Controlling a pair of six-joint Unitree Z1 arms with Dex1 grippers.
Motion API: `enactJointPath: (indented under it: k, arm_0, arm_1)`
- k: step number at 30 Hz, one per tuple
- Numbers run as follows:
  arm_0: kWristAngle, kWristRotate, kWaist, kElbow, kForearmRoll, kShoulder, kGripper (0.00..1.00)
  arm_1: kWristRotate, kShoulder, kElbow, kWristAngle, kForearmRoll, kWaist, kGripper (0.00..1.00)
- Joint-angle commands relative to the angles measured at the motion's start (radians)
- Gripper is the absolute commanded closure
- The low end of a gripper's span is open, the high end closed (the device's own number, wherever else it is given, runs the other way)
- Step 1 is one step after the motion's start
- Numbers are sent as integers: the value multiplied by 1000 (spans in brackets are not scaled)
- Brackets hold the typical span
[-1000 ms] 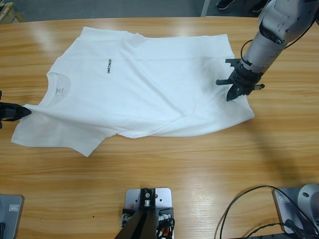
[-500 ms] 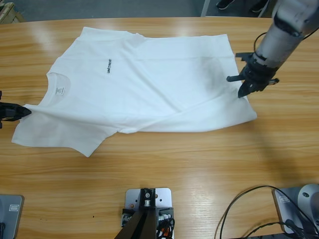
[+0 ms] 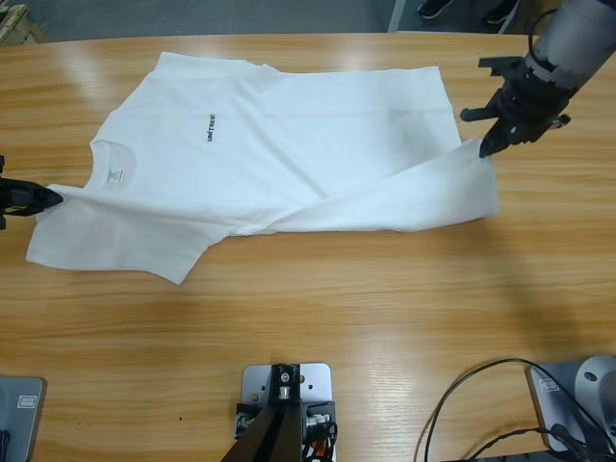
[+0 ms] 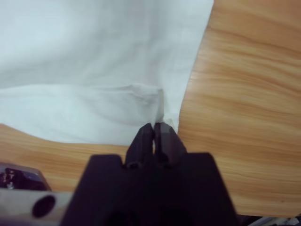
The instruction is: Fold clothes
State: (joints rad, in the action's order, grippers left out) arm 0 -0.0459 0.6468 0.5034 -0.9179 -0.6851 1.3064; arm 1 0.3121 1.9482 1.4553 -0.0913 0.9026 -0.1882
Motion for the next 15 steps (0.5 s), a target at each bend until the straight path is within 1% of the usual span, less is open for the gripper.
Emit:
enactJointPath:
  k: [1,8,15]
  arm_0:
    - [12,-49,-68,-35,-30,38,1000]
    - [31,-84,-109,-86,-48,84,1000]
    - [42,-96,-114,-126,-50,134,1000]
  arm_1:
    - [-19,7,31,31,32,15,1000]
    - [-35,20,52,31,42,44,1000]
    - [-44,44,54,33,44,45,1000]
